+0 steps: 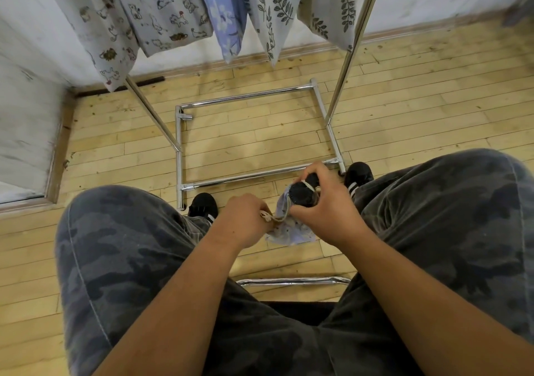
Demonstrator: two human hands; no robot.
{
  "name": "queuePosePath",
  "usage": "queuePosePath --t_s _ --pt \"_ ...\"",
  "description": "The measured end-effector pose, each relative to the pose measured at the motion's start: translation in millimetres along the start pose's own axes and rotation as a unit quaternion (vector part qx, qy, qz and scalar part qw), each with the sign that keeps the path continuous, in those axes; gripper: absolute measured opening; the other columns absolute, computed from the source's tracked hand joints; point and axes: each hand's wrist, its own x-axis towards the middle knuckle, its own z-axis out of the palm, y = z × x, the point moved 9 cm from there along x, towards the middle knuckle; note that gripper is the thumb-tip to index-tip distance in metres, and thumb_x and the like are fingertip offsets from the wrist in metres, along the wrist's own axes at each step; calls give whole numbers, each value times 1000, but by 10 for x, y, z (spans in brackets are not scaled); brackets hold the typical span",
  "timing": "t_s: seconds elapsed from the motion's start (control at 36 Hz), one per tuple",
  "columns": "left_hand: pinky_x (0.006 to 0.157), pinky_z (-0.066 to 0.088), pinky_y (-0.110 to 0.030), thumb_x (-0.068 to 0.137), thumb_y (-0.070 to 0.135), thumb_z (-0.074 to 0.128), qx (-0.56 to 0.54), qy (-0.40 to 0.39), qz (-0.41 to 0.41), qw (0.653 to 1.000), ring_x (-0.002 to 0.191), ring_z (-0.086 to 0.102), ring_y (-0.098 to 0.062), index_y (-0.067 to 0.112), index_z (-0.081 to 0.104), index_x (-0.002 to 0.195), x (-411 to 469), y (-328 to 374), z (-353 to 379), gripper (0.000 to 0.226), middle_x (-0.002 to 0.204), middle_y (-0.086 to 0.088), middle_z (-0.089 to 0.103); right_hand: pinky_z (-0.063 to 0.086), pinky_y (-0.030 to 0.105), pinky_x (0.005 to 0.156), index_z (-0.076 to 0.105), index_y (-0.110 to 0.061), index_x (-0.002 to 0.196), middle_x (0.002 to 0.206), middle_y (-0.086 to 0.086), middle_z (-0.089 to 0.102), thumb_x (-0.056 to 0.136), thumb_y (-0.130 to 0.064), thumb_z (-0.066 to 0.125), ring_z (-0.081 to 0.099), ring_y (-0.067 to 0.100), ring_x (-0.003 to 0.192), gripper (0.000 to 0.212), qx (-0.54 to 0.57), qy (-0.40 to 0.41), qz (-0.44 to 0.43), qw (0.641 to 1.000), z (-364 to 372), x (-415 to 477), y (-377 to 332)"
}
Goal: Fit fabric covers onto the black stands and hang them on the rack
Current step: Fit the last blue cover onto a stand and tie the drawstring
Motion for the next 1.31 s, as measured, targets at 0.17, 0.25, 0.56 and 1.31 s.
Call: queuePosePath --t_s 0.17,0.25,0.56,1.31 --pt "66 55 -37 105 45 49 -166 22 -27 985 60 63 -22 10 74 85 -88 45 -174 47 64 -2 69 59 51 72 50 -25 104 96 2 61 74 -13 79 65 24 88 44 -39 -3 -18 999 45 15 26" --pt "62 46 -30 105 51 43 -294 43 -45 954 57 58 -10 15 72 86 -119 69 -237 49 54 9 55 57 43 68 51 -24 101 90 -1 61 75 -25 83 63 18 81 41 -57 -19 -29 998 112 0 28" --pt "60 41 -31 109 42 37 -280 155 104 942 55 47 -9 23 61 83 -282 347 -504 40 58 10 52 56 45 74 54 -23 101 91 -6 63 70 -39 75 61 12 83 41 -84 -78 -44 992 295 -57 -42" --pt "60 48 -31 94 51 62 -105 88 73 988 66 55 -10 28 51 89 -148 343 -211 26 76 9 59 56 33 99 52 -34 132 124 -15 60 93 1 64 60 6 118 54 4 -90 -4 996 297 32 197"
